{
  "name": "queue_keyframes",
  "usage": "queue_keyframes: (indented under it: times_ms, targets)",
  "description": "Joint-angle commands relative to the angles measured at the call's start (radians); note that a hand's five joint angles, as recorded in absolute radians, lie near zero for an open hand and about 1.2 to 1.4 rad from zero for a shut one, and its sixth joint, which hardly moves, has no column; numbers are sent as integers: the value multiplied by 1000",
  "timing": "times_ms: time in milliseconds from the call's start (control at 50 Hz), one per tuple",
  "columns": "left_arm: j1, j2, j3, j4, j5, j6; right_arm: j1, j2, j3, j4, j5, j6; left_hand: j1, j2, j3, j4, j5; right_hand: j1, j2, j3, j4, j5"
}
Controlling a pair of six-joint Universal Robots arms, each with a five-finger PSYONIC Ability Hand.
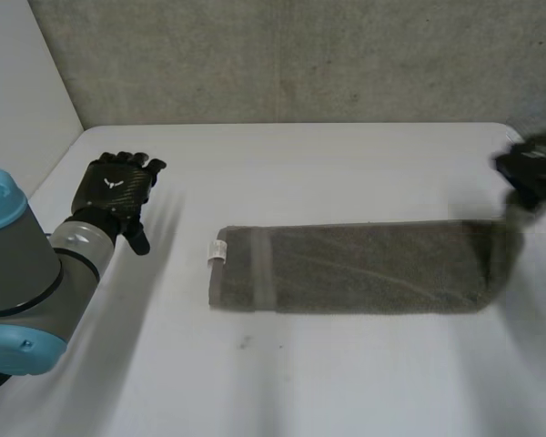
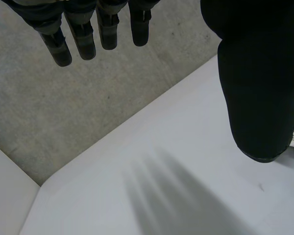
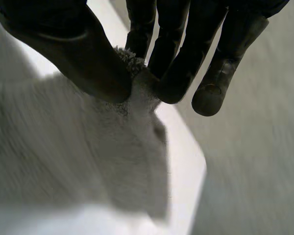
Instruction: Fold the towel.
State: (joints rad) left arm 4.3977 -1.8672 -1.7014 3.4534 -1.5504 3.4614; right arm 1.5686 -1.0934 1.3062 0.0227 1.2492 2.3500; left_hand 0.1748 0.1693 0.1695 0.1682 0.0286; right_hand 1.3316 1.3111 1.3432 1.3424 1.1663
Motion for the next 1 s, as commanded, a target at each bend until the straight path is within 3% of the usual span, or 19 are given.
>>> queue_keyframes:
  times_ms: [20,180,320,340,360,380,480,520,620,800,840,860,900,920,940,1000]
  targets:
    - [0,16,-1,1,0,-42,495,114,-178,-20,84,37,1,6,6,7,-28,65,85,53,54,55]
    - [0,22,-9,3,0,-48,770,292,-245,-43,78,29,1,6,6,7,-28,65,85,53,54,55]
    - [-6,22,-12,4,0,-48,829,359,-245,-33,95,-40,1,6,6,7,-28,65,85,53,54,55]
    - [-7,22,-12,4,0,-48,829,346,-236,-32,101,-54,1,6,6,7,-28,-458,-437,-469,-468,-467]
    - [-7,22,-12,4,0,-48,829,346,-235,-32,101,-54,1,6,6,7,-28,-463,-442,-474,-474,-472]
    - [-7,22,-12,4,0,-48,823,324,-222,-33,101,-49,1,6,6,7,-28,-1157,-1137,-1169,-1168,-1166]
    - [-9,22,-12,13,0,-48,743,159,-113,-60,88,71,1,6,6,7,-28,-1157,-1137,-1169,-1168,-1166]
    - [-9,20,-15,21,0,-47,639,49,3,-104,76,182,1,6,6,7,-28,-1157,-1137,-1169,-1168,-1166]
    - [-11,19,-15,23,1,-47,503,-32,169,-116,72,281,1,6,6,7,-28,-1157,-1137,-1169,-1168,-1166]
    - [-21,17,-15,23,1,-47,292,-43,409,-145,44,187,1,6,6,7,-28,-1091,-1071,-1103,-1102,-1100]
    - [-21,16,-17,24,1,-47,251,-34,439,-162,21,138,1,6,6,7,-28,-764,-744,-776,-775,-773]
    - [-21,16,-17,24,1,-47,251,-34,440,-162,21,138,1,6,6,7,-28,-762,-742,-774,-773,-771]
    - [-24,14,-17,24,0,-47,242,-19,435,-168,18,117,1,6,6,7,-28,-336,-315,-347,-346,-345]
    - [-24,14,-17,24,0,-47,242,-19,435,-168,18,117,1,6,6,7,-28,-334,-313,-345,-344,-343]
    - [-27,16,-21,24,0,-47,242,-14,426,-170,22,114,1,6,6,7,-28,-98,-78,-110,-109,-107]
    - [-30,19,-29,27,0,-47,254,-16,392,-170,24,118,1,6,6,7,-28,65,85,53,54,55]
